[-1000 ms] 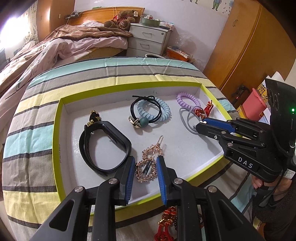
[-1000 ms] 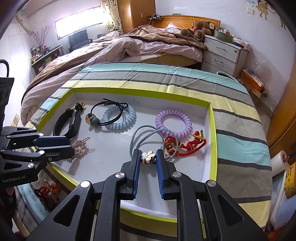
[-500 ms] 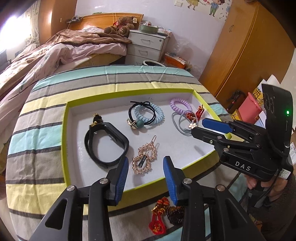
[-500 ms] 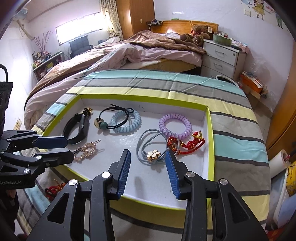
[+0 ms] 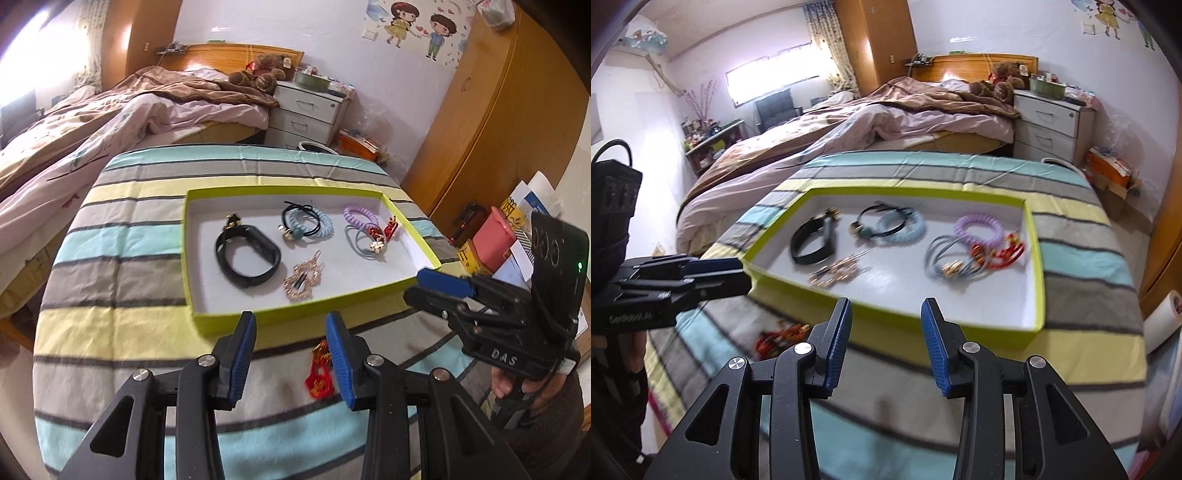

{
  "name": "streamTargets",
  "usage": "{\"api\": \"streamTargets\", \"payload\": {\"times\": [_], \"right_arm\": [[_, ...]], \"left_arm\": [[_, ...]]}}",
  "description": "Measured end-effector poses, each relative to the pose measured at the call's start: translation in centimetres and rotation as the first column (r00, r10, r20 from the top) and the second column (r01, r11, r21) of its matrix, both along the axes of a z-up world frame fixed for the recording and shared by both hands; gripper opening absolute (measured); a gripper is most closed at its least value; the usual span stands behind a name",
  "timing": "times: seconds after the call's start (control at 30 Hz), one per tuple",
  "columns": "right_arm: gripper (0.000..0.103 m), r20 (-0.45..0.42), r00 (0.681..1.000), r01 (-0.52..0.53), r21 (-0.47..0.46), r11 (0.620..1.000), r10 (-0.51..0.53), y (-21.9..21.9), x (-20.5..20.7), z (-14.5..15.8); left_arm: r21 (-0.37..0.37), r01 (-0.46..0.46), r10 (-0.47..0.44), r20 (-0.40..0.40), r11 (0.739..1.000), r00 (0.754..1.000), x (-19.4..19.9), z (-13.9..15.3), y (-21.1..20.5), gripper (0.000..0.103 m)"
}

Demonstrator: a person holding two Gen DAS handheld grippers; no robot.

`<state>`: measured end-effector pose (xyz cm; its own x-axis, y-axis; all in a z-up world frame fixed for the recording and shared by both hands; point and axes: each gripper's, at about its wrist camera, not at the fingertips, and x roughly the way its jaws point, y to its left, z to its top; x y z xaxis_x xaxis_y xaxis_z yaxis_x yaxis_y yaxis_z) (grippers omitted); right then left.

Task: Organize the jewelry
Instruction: 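Grasp the dark beaded bracelet with the right tool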

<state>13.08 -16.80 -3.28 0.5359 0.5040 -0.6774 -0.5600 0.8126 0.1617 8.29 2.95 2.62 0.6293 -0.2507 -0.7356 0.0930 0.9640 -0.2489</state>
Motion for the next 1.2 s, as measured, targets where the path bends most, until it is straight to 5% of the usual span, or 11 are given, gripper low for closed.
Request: {"api": "streamTargets", "payload": {"times": [0.37, 0.5, 1.2], "right_arm": [[0.041, -0.032, 0.998, -0.061, -0.005, 0.998, 0.060, 2.6, -3.5, -1.8], [0.053, -0.057, 0.995, -0.081, -0.006, 0.997, 0.081, 3.6, -4.0, -2.2], [0.048, -0.046, 0.999, 0.002, -0.179, 0.984, -0.010, 6.5, -3.8, -3.9]], "left_arm": [[-0.018, -0.038, 0.038, 0.018, 0.999, 0.999, -3.8, -0.2, 2.7, 0.039], [-0.036, -0.031, 0.032, 0.022, 0.999, 0.999, -4.6, -0.5, 3.1, 0.039], [-0.082, 0.041, -0.040, 0.010, 0.996, 0.999, -4.6, -1.6, 5.0, 0.039]]}}
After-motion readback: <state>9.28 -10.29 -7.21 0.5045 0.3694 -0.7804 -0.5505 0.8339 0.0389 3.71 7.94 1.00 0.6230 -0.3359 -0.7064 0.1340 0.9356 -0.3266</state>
